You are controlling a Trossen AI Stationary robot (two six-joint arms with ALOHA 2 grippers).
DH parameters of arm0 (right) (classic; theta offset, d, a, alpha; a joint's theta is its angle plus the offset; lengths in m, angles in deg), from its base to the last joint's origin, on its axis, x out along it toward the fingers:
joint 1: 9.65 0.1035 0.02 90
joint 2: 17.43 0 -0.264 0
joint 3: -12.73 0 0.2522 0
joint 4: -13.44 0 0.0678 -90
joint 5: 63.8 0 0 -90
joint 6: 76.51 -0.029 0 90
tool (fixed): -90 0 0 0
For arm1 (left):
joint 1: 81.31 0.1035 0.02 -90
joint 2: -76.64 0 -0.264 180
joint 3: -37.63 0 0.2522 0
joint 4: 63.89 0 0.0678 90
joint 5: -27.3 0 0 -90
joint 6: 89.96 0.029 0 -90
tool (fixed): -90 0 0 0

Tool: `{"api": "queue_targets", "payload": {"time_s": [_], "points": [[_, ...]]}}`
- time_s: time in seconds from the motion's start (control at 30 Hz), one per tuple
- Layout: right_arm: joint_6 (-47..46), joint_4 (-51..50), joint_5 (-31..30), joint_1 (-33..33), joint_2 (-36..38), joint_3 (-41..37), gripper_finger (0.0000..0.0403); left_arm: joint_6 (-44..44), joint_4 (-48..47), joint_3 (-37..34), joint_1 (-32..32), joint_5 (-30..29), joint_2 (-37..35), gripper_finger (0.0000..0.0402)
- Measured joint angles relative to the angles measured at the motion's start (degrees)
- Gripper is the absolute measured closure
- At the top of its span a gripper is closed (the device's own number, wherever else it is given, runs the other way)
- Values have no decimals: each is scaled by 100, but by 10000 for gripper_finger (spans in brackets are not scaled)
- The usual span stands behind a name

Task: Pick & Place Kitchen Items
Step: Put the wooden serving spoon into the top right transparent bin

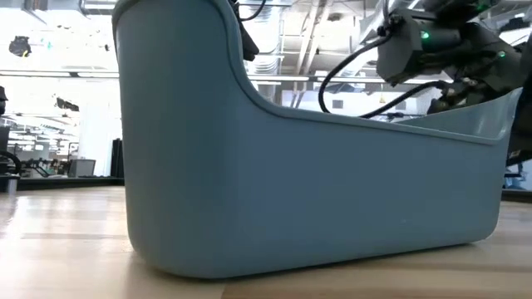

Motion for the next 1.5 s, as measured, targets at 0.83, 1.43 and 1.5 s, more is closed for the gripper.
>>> {"api": "queue_targets", "payload": {"time_s": [0.83,1.43,1.5], "points": [[-525,896,-388,318,-329,2,403,0,-63,-2,2,3,0,316],[-523,493,-1340,476,-357,11,403,0,-61,-2,2,5,0,316],[-524,477,-1443,416,-353,13,403,0,-61,-2,2,5,0,316]]}}
